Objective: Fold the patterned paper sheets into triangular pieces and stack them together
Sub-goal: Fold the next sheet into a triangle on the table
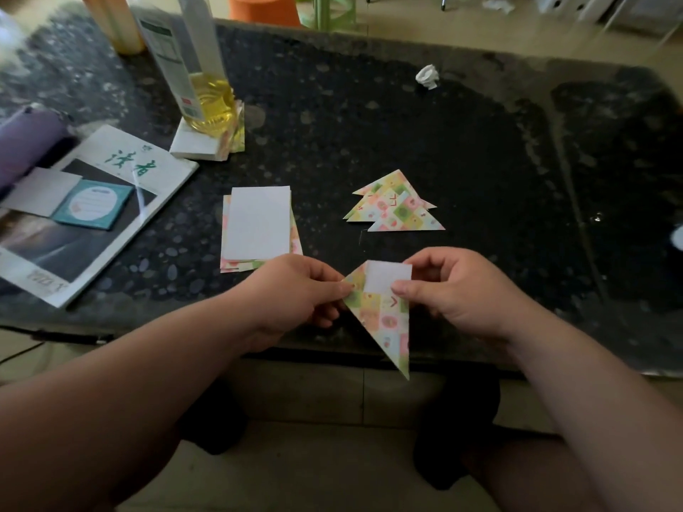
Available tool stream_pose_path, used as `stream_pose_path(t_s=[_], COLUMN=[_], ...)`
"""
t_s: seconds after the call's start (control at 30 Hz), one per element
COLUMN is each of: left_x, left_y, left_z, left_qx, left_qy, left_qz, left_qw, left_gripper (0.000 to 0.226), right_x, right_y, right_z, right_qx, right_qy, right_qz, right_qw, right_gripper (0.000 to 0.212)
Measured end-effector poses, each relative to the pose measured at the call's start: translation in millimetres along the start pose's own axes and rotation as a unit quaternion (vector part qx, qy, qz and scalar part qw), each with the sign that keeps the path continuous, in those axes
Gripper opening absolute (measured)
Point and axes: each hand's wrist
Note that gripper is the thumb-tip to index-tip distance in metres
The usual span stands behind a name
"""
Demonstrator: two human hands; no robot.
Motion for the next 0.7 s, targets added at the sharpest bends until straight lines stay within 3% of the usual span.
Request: stream_pose_path(t_s=[0.13,0.23,0.33,0.4,0.47,0.6,0.7], left_x=[2,5,5,4,6,5,0], left_y=[-3,-7,-7,-5,-3,-4,-5], left_z=[1,-1,-4,-7,-9,-7,-1], left_qx=[0.009,-0.016,-0.039,-0.006,0.021,0.008,0.004], left_qy=[-0.033,0.018,0.111,0.155,0.146,0.087,0.049], left_qz=[-0.004,-0.014,0.013,0.04,0.05,0.016,0.01], left_qw=[0.999,1.0,0.993,0.987,0.988,0.996,0.999], left_gripper=[0.007,0.003,0.009,0.015,0.015,0.009,0.007], right_x=[-4,-6,-6,-2,1,-1,-1], right_y=[-3,-5,-6,-6,-4,1,0], right_z=[-8,-10,-12,-17,-22,-25,-20], right_qx=[-0.007,-0.013,-0.036,-0.039,-0.017,0.059,0.036], right_qy=[0.082,0.085,-0.033,-0.161,-0.222,-0.196,-0.144], right_qz=[0.009,0.004,-0.037,-0.095,-0.134,-0.12,-0.08], right_qw=[0.997,0.996,0.998,0.982,0.965,0.971,0.986], right_gripper=[0.009,0.007,0.004,0.005,0.011,0.017,0.01])
Point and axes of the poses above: each hand's wrist, its own y-axis away from the middle knuckle, its own z-axis out of the back of the hand, x = y × z, and after that the axes turned 8 degrees about -x, right-handed
